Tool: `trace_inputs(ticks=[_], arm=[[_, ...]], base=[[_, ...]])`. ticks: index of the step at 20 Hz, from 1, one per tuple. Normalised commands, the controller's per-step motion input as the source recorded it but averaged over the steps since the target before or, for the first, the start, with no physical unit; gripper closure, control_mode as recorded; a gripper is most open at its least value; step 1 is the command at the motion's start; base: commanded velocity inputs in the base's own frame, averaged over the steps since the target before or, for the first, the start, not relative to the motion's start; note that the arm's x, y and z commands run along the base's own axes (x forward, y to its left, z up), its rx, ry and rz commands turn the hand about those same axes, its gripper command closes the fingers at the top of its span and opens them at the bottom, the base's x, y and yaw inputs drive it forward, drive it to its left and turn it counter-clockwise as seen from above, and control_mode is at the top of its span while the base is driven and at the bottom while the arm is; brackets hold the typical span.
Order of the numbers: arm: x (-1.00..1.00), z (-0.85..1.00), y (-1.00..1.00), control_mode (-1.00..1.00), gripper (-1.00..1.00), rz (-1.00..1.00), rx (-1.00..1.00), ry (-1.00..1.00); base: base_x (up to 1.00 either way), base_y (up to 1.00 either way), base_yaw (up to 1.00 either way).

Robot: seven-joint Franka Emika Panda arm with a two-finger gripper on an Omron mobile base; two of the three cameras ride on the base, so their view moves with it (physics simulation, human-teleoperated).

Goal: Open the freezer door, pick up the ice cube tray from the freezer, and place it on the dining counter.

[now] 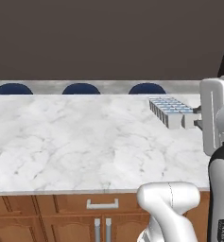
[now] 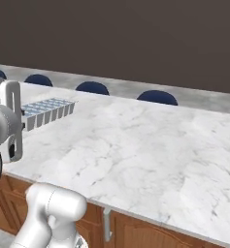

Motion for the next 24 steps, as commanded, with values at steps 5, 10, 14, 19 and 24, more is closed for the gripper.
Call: trace_inputs(ticks=[5, 10, 14, 19, 24], arm=[[0.00, 0.00, 0.00, 1.00, 1.00, 0.00, 0.00, 0.00], [0.00, 0.00, 0.00, 1.00, 1.00, 0.00, 0.00, 0.00], [0.00, 0.00, 0.00, 1.00, 1.00, 0.00, 0.00, 0.00], [0.71, -0.02, -0.12, -1.00, 1.00, 0.01, 0.00, 0.00], [0.93, -0.10, -0.18, -1.00, 1.00, 0.15, 0.00, 0.06]], base=[[0.43, 0.00, -0.23], [0.44, 0.02, -0.23], [0.47, 0.00, -0.14], [0.00, 0.00, 0.00], [0.00, 0.00, 0.00]])
